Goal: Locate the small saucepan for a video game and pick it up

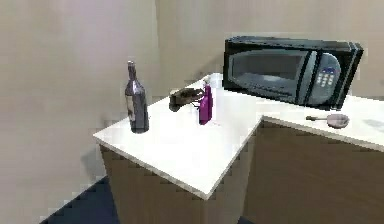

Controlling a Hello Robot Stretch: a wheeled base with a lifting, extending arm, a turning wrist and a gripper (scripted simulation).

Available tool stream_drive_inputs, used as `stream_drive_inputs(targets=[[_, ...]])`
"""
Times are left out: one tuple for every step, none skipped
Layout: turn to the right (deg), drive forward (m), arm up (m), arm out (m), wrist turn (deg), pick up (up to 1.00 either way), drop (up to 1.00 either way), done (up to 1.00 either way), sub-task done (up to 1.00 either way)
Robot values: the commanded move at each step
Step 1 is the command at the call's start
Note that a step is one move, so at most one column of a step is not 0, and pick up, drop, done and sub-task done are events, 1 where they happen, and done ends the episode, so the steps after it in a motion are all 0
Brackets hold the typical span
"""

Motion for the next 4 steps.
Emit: stream_drive_inputs(targets=[[45.0, 0.00, 0.00, 0.00, 0.0, 0.00, 0.00, 0.00, 0.00], [45.0, 0.00, 0.00, 0.00, 0.0, 0.00, 0.00, 0.00, 0.00], [18.0, 0.00, 0.00, 0.00, 0.0, 0.00, 0.00, 0.00, 0.00], [0.0, 0.35, 0.00, 0.00, 0.0, 0.00, 0.00, 0.00, 0.00]])
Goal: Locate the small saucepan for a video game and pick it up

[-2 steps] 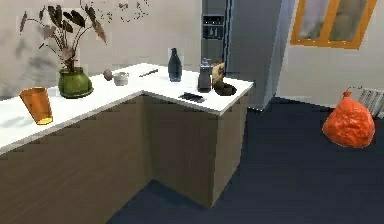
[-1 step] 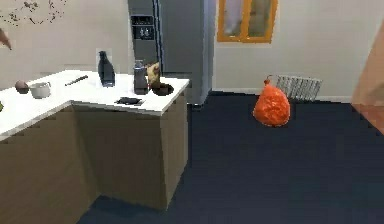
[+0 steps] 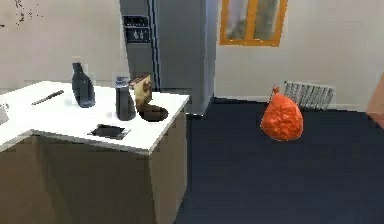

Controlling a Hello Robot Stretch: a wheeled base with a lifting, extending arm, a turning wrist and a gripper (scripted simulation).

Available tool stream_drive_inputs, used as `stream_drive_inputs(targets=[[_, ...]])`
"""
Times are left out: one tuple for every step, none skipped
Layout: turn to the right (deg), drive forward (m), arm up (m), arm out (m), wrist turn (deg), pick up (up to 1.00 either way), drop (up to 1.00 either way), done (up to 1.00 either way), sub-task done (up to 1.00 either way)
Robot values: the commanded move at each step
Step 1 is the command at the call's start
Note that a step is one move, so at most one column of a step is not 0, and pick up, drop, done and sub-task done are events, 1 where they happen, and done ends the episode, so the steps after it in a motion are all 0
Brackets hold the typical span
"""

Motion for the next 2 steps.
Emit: stream_drive_inputs(targets=[[-45.0, 0.00, 0.00, 0.00, 0.0, 0.00, 0.00, 0.00, 0.00], [-45.0, 0.00, 0.00, 0.00, 0.0, 0.00, 0.00, 0.00, 0.00]])
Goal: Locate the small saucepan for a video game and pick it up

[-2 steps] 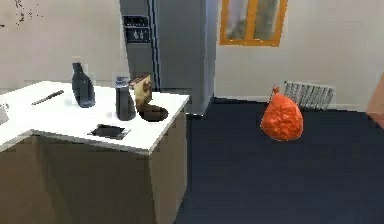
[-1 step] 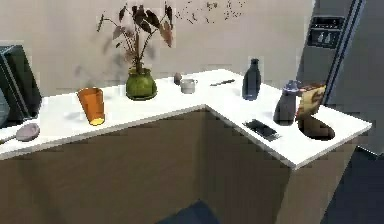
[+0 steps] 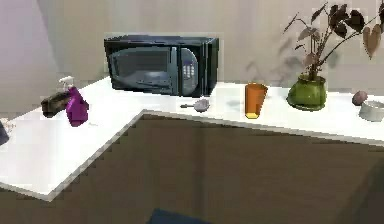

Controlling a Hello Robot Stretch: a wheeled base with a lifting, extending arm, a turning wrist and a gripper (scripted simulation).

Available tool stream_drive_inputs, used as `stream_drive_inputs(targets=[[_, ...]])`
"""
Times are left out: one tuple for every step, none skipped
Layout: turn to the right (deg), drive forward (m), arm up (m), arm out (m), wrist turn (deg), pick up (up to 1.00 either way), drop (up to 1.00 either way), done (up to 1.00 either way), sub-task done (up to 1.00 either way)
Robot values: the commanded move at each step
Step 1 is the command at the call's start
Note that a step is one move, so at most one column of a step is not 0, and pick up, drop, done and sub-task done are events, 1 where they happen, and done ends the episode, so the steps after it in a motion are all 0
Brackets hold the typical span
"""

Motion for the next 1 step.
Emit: stream_drive_inputs(targets=[[-45.0, 0.00, 0.00, 0.00, 0.0, 0.00, 0.00, 0.00, 0.00]])
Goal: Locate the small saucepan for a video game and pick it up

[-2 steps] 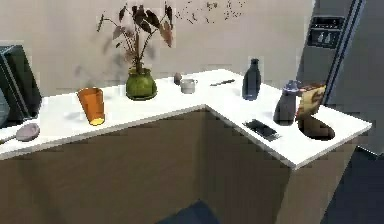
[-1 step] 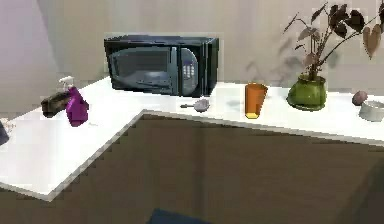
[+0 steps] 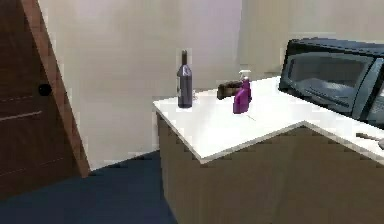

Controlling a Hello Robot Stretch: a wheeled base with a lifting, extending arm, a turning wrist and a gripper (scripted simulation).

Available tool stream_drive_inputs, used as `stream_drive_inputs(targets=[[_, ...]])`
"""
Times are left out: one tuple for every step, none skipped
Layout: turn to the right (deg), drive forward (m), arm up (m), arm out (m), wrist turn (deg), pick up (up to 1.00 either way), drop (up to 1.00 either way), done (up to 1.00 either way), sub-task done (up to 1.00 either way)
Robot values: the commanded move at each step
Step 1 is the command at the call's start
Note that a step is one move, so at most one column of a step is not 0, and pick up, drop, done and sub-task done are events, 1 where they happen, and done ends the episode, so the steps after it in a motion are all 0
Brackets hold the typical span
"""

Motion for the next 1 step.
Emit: stream_drive_inputs(targets=[[-39.0, 0.00, 0.00, 0.00, 0.0, 0.00, 0.00, 0.00, 0.00]])
